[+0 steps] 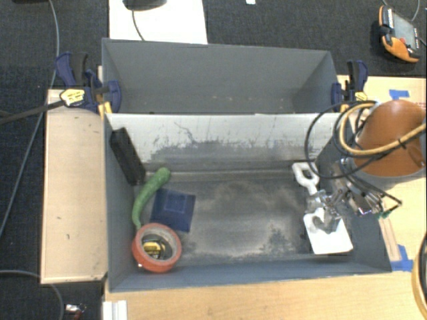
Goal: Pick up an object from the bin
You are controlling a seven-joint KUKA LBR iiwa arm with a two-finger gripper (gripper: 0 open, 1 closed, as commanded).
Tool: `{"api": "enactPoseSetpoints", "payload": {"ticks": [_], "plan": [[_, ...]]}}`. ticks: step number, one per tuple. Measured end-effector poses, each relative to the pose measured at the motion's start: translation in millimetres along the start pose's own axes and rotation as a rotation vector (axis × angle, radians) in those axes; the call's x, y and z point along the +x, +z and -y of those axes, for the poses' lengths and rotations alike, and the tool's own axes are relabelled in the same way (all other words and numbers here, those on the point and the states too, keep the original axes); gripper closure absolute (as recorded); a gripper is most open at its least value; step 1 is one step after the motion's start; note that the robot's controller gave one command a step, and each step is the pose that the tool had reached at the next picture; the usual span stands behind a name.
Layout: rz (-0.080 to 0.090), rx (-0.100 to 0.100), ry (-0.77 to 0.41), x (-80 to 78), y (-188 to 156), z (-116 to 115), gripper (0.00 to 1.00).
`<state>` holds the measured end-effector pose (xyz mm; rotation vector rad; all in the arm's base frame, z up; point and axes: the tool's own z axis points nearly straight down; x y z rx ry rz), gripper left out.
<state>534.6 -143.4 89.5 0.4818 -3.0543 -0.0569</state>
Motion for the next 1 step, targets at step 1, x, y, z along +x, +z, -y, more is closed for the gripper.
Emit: {"api": "enactPoseSetpoints", "payload": {"ticks": [1], "plan": [[0.007,0.006,-0.023,-4.1,-12.3,-6.2,1.0]]}}
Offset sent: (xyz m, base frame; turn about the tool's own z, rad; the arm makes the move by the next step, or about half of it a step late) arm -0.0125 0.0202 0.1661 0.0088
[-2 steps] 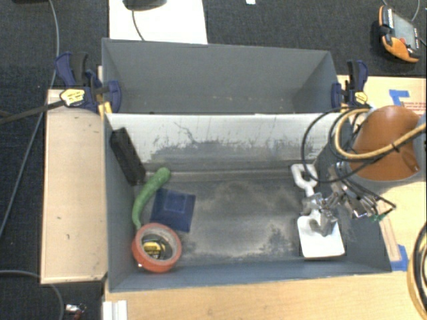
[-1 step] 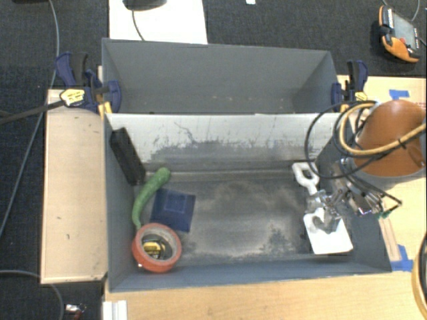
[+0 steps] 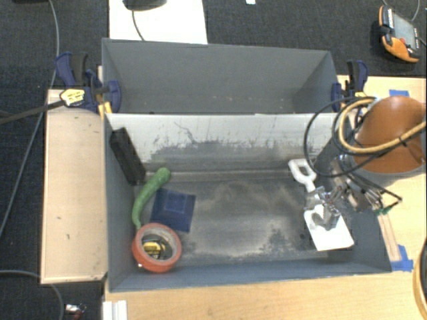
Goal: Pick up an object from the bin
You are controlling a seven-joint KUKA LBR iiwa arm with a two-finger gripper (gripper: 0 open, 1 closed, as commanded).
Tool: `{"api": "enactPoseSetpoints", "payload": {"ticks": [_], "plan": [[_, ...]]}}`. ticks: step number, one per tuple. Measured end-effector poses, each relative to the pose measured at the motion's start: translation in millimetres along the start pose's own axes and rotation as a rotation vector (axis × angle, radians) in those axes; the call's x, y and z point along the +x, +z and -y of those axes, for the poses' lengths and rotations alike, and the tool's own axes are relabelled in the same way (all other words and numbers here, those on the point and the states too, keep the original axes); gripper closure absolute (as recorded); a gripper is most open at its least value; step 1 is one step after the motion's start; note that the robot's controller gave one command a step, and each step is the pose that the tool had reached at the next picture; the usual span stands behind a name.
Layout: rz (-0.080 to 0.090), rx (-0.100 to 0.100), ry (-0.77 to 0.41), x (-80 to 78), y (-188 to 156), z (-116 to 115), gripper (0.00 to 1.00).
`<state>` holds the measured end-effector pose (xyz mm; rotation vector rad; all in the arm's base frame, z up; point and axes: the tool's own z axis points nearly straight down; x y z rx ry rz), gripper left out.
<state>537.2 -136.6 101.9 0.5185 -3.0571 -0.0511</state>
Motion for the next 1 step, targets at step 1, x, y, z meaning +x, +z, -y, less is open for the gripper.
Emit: {"api": "enactPoseSetpoints", "payload": {"ticks": [1], "plan": [[-0.001,0.001,0.014,9.3,-89.5,-14.3,1.0]]}}
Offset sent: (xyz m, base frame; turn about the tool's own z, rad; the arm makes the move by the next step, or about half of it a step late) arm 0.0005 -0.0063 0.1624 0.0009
